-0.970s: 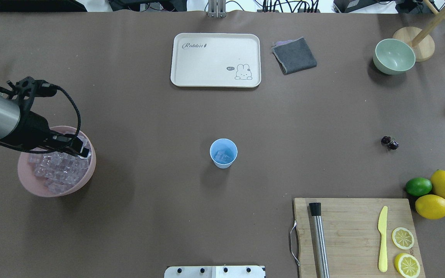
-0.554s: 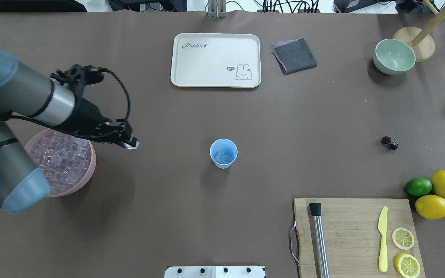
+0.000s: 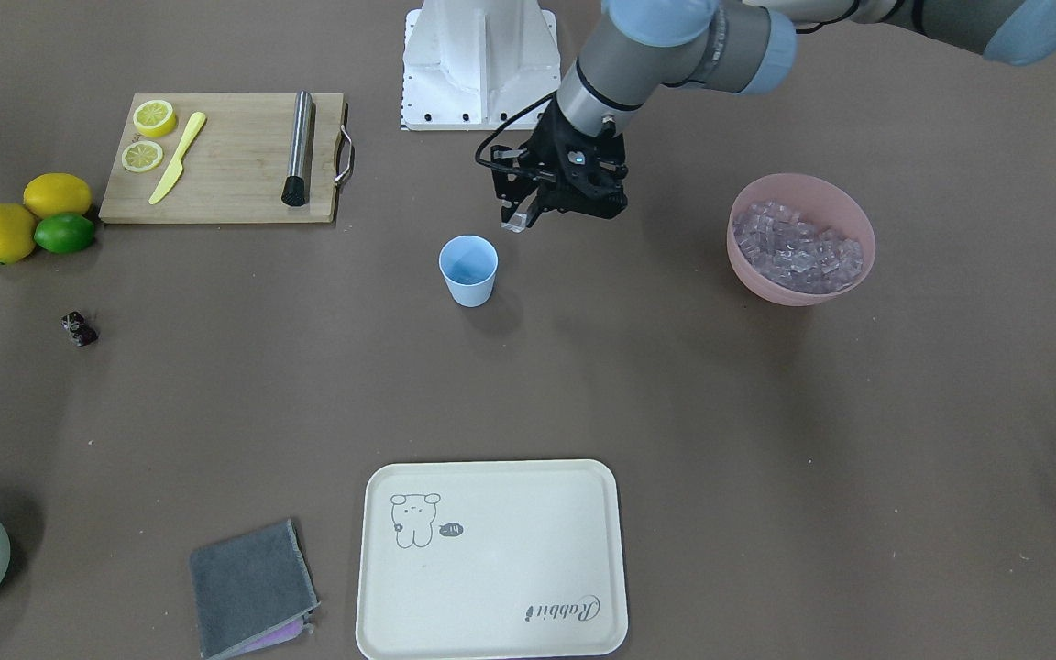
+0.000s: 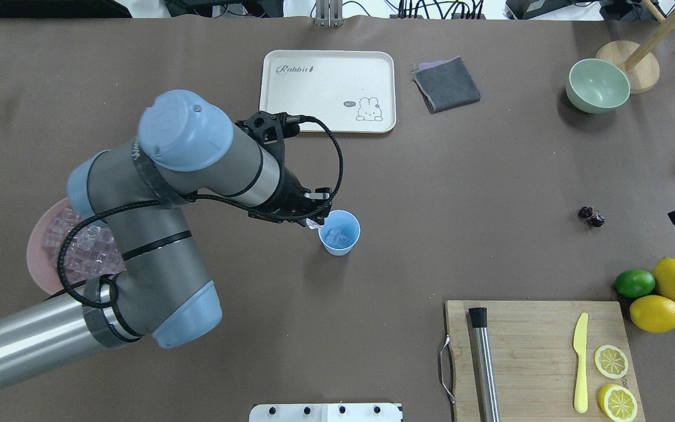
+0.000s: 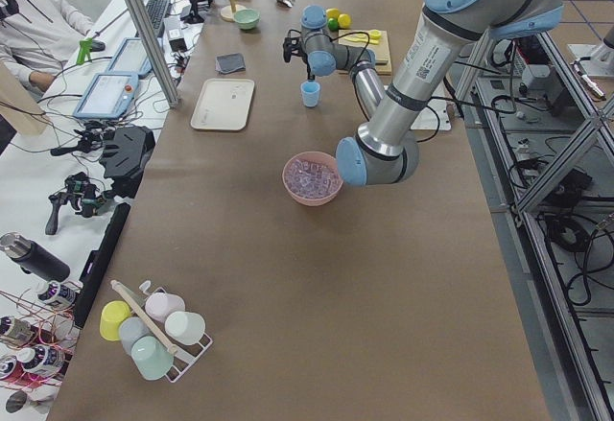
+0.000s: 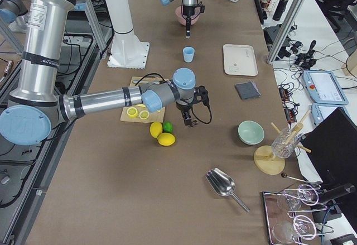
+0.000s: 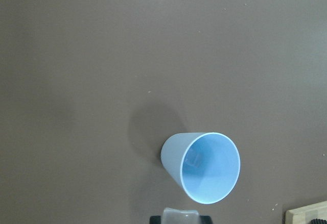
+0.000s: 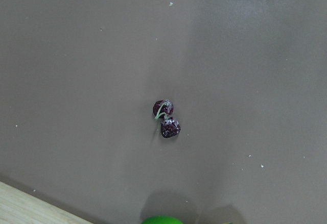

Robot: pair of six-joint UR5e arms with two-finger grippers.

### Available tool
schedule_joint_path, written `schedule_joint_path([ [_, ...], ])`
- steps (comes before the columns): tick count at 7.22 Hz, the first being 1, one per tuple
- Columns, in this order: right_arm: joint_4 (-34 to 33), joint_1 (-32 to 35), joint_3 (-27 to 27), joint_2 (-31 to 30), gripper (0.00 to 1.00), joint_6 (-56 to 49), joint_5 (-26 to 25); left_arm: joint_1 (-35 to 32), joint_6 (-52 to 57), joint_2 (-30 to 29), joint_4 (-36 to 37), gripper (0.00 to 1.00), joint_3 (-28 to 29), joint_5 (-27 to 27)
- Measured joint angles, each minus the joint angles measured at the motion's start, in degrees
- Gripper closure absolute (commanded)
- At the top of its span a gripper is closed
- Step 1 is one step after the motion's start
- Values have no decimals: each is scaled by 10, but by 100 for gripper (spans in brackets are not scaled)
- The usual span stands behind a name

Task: Put ice and cherries in cup
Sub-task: 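Carry the ice cube with the left gripper over the blue cup, then hold the ice over the cup while the right gripper grasps the cherries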

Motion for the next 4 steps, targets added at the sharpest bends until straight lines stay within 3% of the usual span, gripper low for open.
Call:
schedule_joint_path([
  [1,0,-1,-3,1,0,0,-1,6,0,-14,-1,63,18,8],
  [2,1,-1,-7,3,0,0,-1,12,0,-23,-3,4,29,20],
  [4,1,-12,-15,8,0,1,-8,17,2,-32,-4,3,41,43],
])
